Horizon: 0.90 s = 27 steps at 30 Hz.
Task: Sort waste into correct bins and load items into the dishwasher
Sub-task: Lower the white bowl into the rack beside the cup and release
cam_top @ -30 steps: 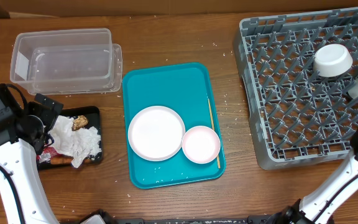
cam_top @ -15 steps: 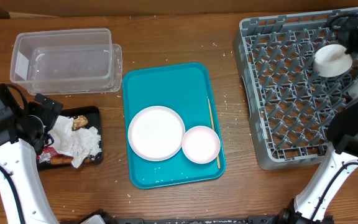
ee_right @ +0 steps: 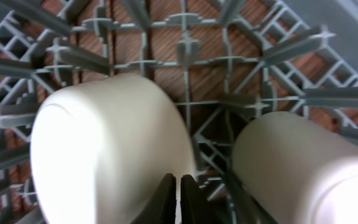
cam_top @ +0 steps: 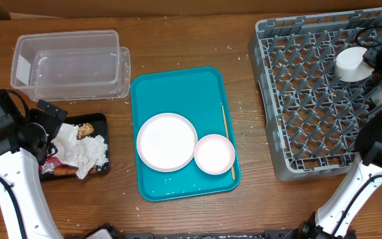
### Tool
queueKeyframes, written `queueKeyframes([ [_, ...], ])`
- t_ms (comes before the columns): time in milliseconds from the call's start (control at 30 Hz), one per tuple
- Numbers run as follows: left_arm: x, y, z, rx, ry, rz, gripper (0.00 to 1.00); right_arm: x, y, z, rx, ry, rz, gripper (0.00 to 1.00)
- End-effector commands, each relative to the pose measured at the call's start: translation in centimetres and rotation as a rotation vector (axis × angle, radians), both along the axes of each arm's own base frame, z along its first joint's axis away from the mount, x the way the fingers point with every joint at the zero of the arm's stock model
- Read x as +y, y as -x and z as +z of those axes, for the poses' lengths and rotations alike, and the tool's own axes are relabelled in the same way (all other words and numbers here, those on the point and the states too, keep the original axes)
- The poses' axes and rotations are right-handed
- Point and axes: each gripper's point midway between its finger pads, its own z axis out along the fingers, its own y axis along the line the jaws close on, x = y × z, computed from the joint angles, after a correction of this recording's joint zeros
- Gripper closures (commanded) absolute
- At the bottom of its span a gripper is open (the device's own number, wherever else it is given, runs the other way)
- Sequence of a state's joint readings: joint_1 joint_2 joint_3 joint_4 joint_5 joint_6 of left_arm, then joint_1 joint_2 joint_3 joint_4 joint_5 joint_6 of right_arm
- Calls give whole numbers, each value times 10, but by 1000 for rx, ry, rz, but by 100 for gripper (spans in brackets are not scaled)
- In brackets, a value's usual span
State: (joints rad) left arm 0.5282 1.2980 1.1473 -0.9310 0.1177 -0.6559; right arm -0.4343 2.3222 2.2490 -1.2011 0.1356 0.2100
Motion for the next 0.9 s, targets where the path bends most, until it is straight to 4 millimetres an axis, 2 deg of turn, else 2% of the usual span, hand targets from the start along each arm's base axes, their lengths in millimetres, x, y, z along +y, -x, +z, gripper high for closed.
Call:
queueKeyframes([
  [0, 2, -3, 6, -17, -1, 9, 0, -7, 2, 8, 6, 39, -23, 94],
  [133, 2, -3, 6, -17, -1, 9, 0, 1, -10, 31, -60, 32, -19, 94],
  [200, 2, -3, 6, -17, -1, 8, 0, 16, -23, 42, -115, -10, 35, 94],
  [333, 2, -3, 6, -17, -1, 9, 0, 39, -40, 48, -172, -67, 152, 94],
  [467, 2, -3, 6, -17, -1, 8, 0, 45, -41, 43, -158, -63, 188, 94],
  [567, 2, -3, 6, -17, -1, 9, 0, 44, -37, 32, -125, -62, 185, 94],
  [733, 2, -3, 6, -17, -1, 8, 0, 32, -26, 12, -60, -24, 149, 94],
  [867, 2, -3, 6, -17, -1, 9, 0, 26, -21, 7, -40, -10, 130, 95],
])
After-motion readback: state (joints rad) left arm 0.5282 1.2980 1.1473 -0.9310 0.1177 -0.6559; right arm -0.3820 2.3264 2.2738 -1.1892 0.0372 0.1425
